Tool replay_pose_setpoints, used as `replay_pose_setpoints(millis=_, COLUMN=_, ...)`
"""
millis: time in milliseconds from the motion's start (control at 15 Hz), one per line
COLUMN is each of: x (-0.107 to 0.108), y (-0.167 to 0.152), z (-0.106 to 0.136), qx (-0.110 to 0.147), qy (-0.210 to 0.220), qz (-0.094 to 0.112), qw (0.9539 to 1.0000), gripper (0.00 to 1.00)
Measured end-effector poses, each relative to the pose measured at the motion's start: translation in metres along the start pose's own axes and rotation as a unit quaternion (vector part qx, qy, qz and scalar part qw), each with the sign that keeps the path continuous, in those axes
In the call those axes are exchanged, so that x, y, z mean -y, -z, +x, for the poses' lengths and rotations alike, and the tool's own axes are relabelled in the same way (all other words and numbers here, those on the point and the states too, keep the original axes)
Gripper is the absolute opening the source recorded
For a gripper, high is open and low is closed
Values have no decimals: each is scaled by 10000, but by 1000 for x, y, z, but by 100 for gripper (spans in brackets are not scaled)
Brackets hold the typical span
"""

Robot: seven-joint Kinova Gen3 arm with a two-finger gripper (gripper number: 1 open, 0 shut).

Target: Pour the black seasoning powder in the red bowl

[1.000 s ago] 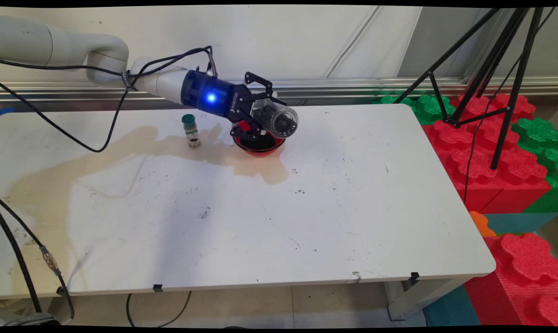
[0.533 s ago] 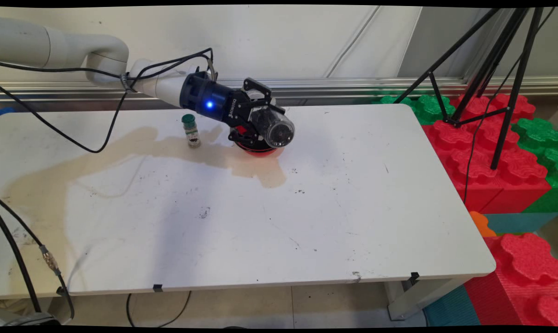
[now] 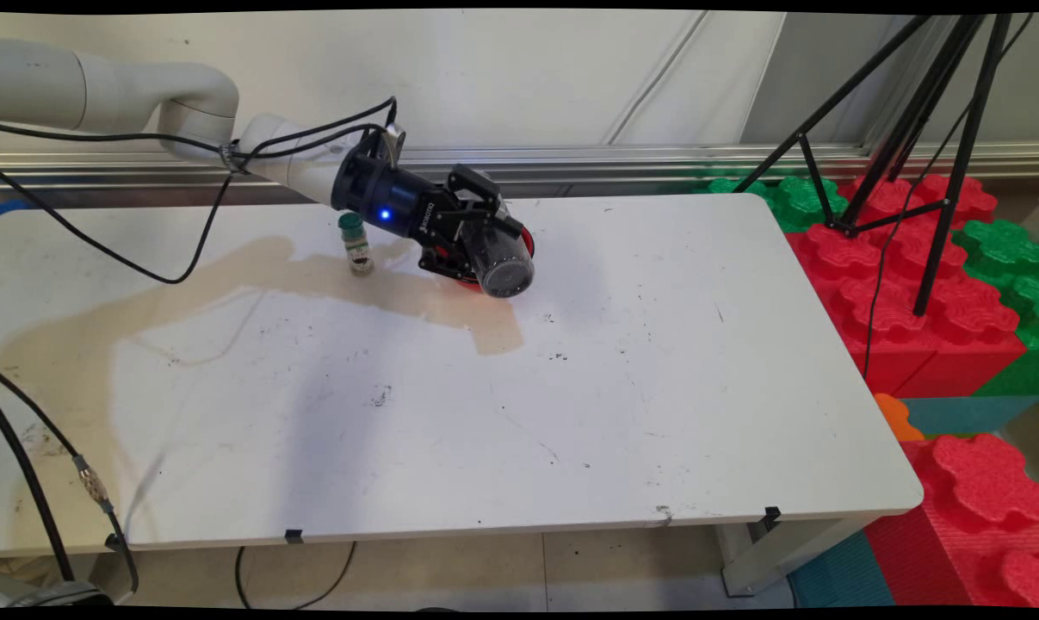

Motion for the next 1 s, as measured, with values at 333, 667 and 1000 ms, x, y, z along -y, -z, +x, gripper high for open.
replay_pose_setpoints(millis=333, x=1, y=1, z=1, qx=-43, qy=-757, qz=173, qw=9970, gripper=0)
replay_pose_setpoints(millis=667, x=-3, y=1, z=2, qx=-117, qy=-1577, qz=344, qw=9868, gripper=0)
replay_pose_setpoints(millis=1000, x=-11, y=2, z=-1, qx=-211, qy=-2460, qz=575, qw=9673, gripper=0)
